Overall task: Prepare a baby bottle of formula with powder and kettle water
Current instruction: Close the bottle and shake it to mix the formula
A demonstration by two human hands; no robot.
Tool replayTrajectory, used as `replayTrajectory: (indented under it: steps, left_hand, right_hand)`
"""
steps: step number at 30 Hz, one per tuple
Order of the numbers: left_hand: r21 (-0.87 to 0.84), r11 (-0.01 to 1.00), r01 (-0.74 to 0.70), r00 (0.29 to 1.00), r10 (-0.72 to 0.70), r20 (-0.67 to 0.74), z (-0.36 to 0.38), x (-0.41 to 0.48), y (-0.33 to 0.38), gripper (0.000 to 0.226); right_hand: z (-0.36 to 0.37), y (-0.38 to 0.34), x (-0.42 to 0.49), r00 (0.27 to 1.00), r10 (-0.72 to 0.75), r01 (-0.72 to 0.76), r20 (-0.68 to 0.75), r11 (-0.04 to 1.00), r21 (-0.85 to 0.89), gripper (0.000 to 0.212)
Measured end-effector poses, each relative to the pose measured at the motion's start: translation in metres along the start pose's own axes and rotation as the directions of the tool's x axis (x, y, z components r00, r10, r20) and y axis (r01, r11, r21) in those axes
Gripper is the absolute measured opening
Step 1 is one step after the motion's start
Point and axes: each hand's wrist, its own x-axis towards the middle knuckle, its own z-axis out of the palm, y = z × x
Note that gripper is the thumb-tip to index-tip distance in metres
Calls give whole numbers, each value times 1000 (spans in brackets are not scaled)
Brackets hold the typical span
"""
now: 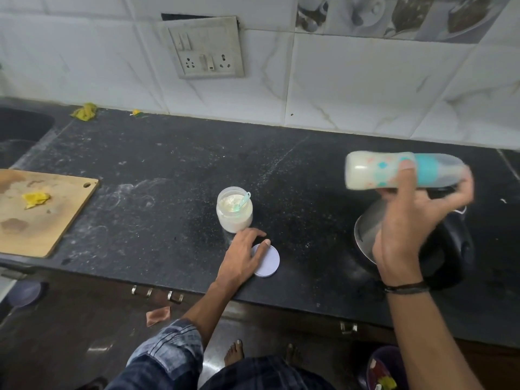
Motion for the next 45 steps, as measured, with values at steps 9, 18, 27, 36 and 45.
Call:
replayTrajectory:
  steps: [9,18,27,36,45]
  left_hand:
    - [6,1000,1,1000,-1,-2,0,0,-1,30]
    - [-1,1000,5,1000,-5,-8,1,0,-1,29]
    - [-14,1000,11,1000,-11,-5,0,0,0,33]
    - [-20,1000,13,1000,-13,-6,1,-1,-2,31]
    - [-16,1000,-14,1000,13,-20,2,-2,-3,27]
  right_hand:
    - [1,9,-6,998,42,-41,-56,999,20,82]
    - [1,13,-12,998,68,-68,-15,998,14,76]
    - [7,7,-14,998,61,-59,-32,996,64,82]
    - [10,2,-14,998,59,-57,-26,997,56,77]
    - [0,-1,-10,997,69,-68,-18,997,44,75]
